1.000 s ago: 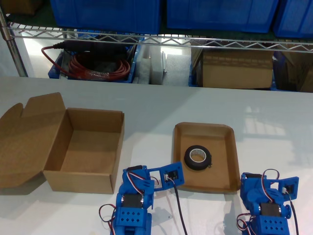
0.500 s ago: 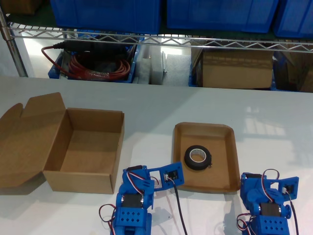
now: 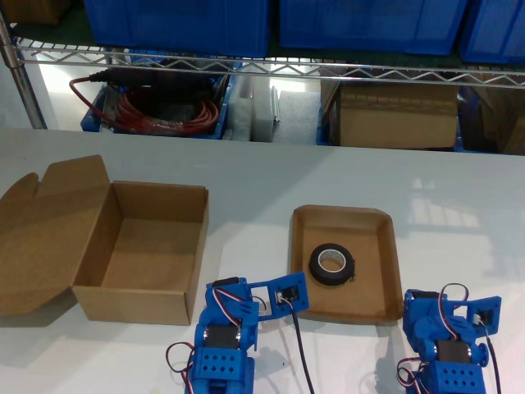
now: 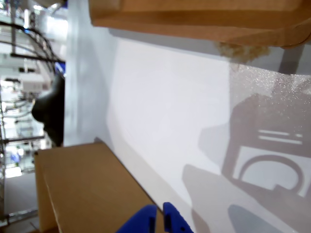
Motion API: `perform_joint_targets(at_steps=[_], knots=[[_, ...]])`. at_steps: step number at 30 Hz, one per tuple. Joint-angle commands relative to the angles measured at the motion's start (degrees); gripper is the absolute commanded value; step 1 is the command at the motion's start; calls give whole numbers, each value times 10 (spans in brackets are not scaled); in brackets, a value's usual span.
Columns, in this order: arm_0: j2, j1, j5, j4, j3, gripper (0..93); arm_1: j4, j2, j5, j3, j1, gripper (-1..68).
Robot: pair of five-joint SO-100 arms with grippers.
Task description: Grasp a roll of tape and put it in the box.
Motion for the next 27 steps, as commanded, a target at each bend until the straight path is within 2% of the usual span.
perform_joint_targets(at_steps=[1, 19, 23, 25, 27], knots=[[11, -3, 3, 2, 11, -1, -3, 4, 2, 8, -2, 3], [3, 6, 5, -11, 6, -1, -3, 4, 2, 8, -2, 3], [-164, 46, 47, -11, -174, 226, -3, 4, 2, 8, -2, 3], [-325, 67, 80, 54, -349, 294, -3, 4, 2, 8, -2, 3], [-483, 88, 112, 134, -534, 323, -3, 4, 2, 8, -2, 3]])
